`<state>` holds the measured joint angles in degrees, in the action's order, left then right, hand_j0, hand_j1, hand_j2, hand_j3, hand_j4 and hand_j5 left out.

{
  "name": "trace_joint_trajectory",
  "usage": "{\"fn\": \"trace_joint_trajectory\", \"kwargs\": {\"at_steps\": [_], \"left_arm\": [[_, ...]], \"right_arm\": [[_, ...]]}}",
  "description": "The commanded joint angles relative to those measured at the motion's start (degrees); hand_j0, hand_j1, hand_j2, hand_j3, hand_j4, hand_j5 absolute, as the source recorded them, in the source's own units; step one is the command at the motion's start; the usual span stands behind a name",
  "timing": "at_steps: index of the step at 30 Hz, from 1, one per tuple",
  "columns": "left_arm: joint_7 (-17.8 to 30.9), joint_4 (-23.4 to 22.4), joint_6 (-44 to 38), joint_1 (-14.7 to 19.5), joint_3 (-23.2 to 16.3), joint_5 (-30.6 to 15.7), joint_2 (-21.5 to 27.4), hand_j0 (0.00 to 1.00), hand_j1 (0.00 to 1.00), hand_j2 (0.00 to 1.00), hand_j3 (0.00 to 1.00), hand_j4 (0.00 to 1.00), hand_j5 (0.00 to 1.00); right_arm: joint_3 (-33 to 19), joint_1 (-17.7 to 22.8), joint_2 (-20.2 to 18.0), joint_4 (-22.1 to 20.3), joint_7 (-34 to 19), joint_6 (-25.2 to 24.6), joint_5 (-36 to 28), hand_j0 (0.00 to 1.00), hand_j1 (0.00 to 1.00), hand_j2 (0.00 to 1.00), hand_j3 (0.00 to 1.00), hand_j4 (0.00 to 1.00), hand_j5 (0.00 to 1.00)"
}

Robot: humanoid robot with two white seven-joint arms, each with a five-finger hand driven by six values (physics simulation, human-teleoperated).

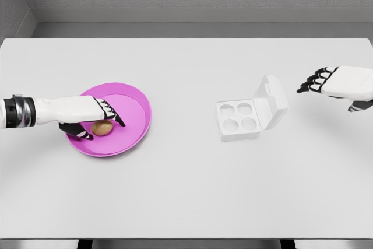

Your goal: Pack egg into the box and close the box lid

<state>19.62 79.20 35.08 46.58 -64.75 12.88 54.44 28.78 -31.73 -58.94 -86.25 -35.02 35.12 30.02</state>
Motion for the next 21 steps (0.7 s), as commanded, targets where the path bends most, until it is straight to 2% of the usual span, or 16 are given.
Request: {"fn": "trace_joint_trajectory", "kwargs": {"at_steps": [1, 14, 18, 21], "left_arm": [[0.0, 0.1, -0.1, 0.0, 0.1, -0.2, 0.1, 0.75, 0.75, 0.75, 0.75, 0.75, 0.75], [0.0, 0.1, -0.1, -0.2, 0.1, 0.0, 0.1, 0.73, 0.73, 0.73, 0.73, 0.73, 0.73], [0.1, 0.1, -0.1, -0.2, 0.1, 0.0, 0.1, 0.57, 0.57, 0.57, 0.57, 0.57, 0.57], [0.1, 0.1, -0.1, -0.2, 0.0, 0.4, 0.1, 0.53, 0.53, 0.53, 0.53, 0.53, 0.53]], "right_arm": [[0.0, 0.0, 0.0, 0.0, 0.0, -0.1, -0.3, 1.0, 1.0, 1.0, 1.0, 1.0, 1.0], [0.1, 0.1, -0.6, -0.1, 0.0, -0.1, -0.4, 1.0, 1.0, 1.0, 1.0, 1.0, 1.0], [0.7, 0.3, -0.6, -0.1, 0.0, -0.1, -0.5, 1.0, 1.0, 1.0, 1.0, 1.0, 1.0], [0.8, 0.3, -0.6, 0.4, 0.0, -0.1, -0.9, 1.0, 1.0, 1.0, 1.0, 1.0, 1.0]]}}
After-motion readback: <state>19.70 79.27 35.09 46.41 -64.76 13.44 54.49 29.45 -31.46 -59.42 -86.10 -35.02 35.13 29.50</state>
